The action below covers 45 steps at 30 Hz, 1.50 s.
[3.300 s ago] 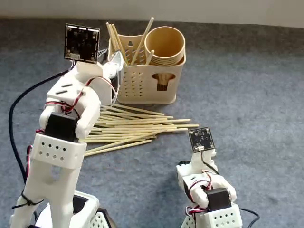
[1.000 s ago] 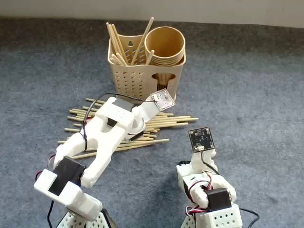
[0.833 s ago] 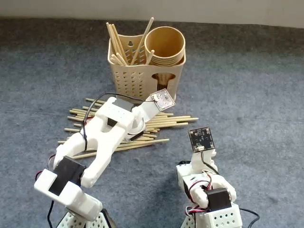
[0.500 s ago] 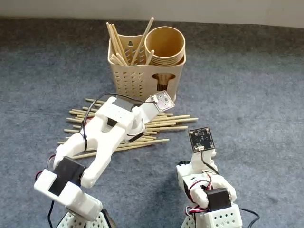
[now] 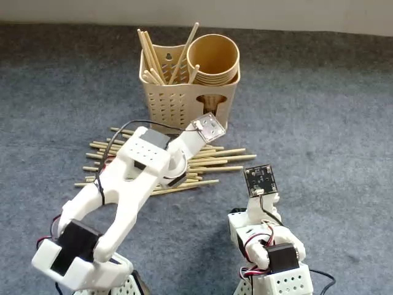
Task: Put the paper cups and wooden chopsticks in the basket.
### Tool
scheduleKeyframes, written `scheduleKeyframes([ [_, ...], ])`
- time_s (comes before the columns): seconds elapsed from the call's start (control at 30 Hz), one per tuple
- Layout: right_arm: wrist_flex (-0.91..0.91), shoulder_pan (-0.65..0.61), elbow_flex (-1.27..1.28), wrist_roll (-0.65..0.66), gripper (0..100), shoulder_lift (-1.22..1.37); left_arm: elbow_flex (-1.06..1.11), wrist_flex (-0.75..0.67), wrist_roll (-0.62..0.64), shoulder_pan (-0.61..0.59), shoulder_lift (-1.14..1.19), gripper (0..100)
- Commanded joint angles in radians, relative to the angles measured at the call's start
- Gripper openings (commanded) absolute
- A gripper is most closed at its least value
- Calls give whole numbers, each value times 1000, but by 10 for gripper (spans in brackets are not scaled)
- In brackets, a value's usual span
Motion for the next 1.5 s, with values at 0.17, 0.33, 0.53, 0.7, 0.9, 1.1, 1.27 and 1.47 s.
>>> scheduleKeyframes([
  [0.17,5,-2,113,12,7,-10,59,-66,6,67,-53,119],
  [0.33,5,-2,113,12,7,-10,99,-117,5,53,-53,119],
  [0.53,5,-2,113,12,7,-10,99,-117,3,53,-51,107],
  [0.7,5,-2,113,12,7,-10,71,-118,3,53,45,84],
  [0.9,5,-2,113,12,7,-10,10,-109,3,51,134,75],
  [1.1,5,-2,113,12,7,-10,10,-66,3,53,85,5],
  [1.27,5,-2,113,12,7,-10,13,-31,5,53,33,5],
  [1.47,5,-2,113,12,7,-10,50,-17,5,53,-48,5],
])
